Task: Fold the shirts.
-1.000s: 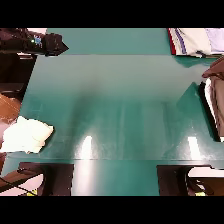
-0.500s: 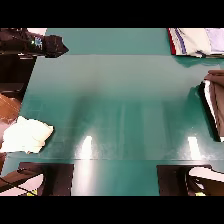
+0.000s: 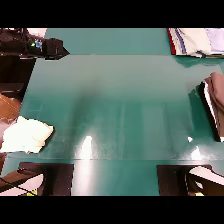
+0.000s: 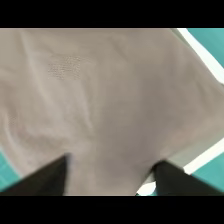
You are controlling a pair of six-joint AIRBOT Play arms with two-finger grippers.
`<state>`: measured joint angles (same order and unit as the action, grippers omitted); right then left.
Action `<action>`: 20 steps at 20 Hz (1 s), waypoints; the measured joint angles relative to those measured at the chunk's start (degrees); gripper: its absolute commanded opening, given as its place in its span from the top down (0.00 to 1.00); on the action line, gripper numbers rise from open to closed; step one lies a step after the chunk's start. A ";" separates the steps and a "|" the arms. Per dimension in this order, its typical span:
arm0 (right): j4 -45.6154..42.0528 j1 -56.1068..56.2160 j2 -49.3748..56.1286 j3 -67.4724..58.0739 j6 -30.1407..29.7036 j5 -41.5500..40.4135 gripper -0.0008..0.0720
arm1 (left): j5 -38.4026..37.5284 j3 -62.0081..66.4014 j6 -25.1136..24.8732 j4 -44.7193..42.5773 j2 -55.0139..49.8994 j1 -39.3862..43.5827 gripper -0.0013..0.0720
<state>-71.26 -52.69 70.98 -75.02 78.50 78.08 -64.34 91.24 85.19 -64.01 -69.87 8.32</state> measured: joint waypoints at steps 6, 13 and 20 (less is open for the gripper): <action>2.75 -4.20 -1.03 -3.02 2.49 2.08 0.10 | -0.22 0.00 -0.17 -0.02 0.00 -0.02 0.95; 18.18 14.91 -1.18 -15.78 3.41 2.99 0.20 | 0.59 0.00 -0.17 -0.02 0.00 0.00 0.95; 21.42 45.70 -1.20 -23.85 3.43 1.07 0.97 | 0.85 0.00 -0.15 0.00 0.00 0.00 0.95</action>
<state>-49.84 -6.98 69.78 -98.87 81.93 79.15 -63.48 91.24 85.03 -64.01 -69.87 8.32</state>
